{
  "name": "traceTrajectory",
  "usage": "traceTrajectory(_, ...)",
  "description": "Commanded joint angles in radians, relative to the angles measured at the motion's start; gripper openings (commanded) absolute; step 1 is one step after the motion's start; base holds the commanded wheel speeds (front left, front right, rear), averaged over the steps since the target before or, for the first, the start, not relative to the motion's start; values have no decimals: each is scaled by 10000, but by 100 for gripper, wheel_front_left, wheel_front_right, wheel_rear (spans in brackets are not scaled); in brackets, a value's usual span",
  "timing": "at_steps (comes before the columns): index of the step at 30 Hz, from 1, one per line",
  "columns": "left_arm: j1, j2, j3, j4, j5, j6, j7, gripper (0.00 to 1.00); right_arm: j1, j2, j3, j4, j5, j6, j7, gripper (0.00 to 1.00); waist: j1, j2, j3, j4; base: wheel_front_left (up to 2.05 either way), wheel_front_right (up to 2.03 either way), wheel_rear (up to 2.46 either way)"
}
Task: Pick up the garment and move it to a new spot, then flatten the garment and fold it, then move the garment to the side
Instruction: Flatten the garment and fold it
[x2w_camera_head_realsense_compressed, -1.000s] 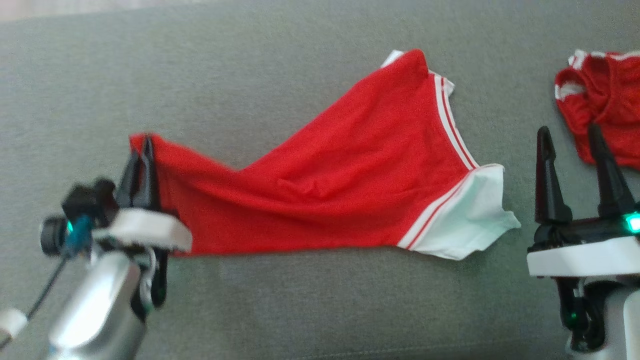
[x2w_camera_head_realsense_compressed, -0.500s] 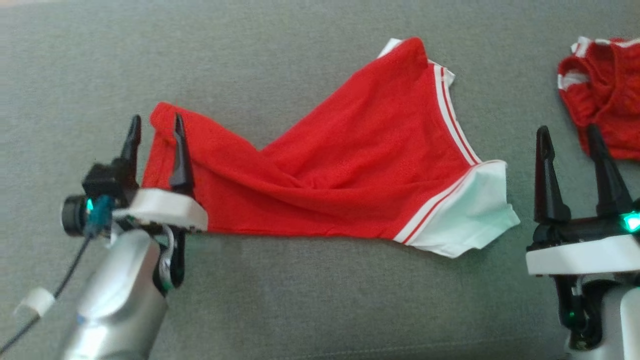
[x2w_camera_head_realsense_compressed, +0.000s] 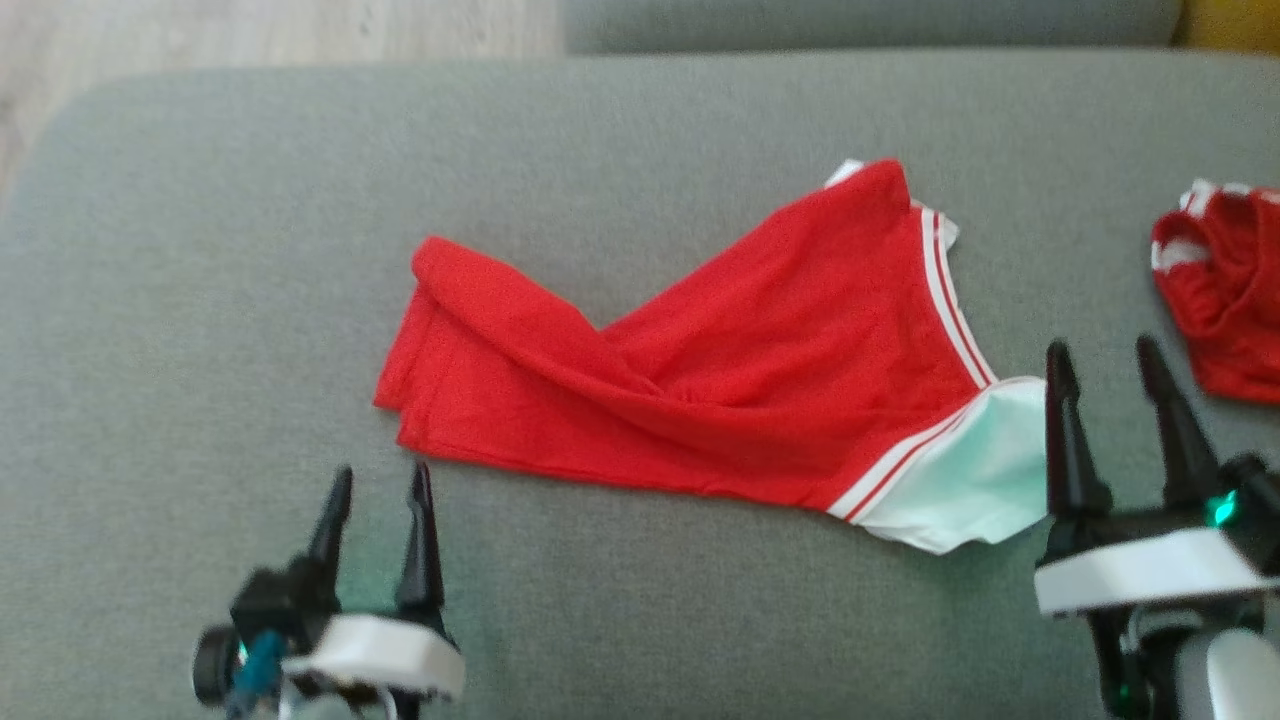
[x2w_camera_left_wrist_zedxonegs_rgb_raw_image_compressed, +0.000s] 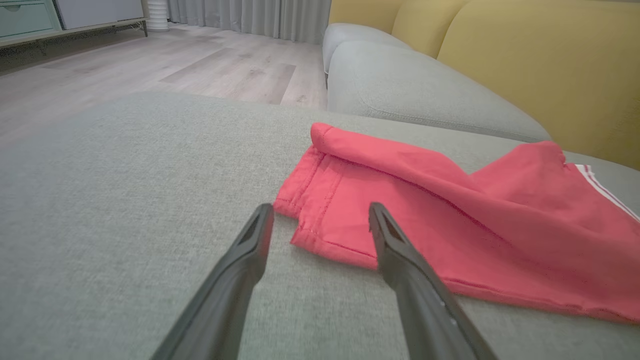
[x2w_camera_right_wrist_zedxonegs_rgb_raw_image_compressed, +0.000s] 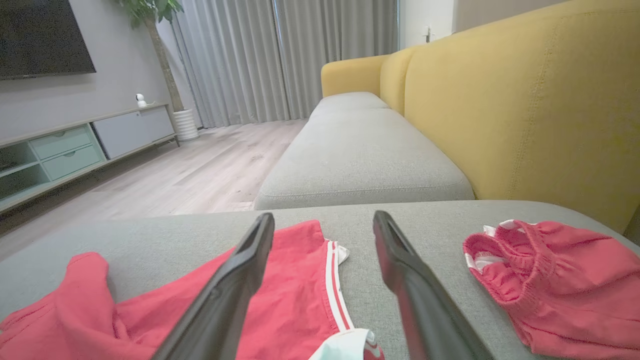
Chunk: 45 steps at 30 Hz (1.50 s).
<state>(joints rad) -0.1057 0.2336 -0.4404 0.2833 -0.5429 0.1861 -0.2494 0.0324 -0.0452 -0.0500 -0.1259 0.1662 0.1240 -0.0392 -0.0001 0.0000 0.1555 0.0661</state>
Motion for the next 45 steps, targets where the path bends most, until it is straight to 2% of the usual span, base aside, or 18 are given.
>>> traceTrajectory(1, 61, 63, 276, -412, 119, 102, -122, 100, 47, -51, 249, -182, -53, 67, -171, 100, 1, 0, -532, 229, 0, 0, 0)
traceTrajectory(8, 1153, 128, 53, -1016, 72, 214, -97, 100, 769, -51, 494, 551, -99, 67, -561, 100, 1, 0, -1560, 274, 0, 0, 0)
traceTrajectory(17, 1649, 292, 127, -1499, -139, 327, 27, 100, 1289, -51, 752, 1162, -410, 67, -881, 100, 1, 0, -2110, 147, 0, 0, 0)
traceTrajectory(38, 1534, 405, -41, -1692, -187, 398, 313, 100, 1024, -51, 819, 1810, -614, 67, -1003, 100, 1, 0, -2172, 115, 0, 0, 0)
traceTrajectory(45, 656, 396, -177, -1214, -203, 358, 1052, 100, 883, -51, 824, 1729, -654, 67, -963, 100, 1, 0, -1886, 97, 0, 0, 0)
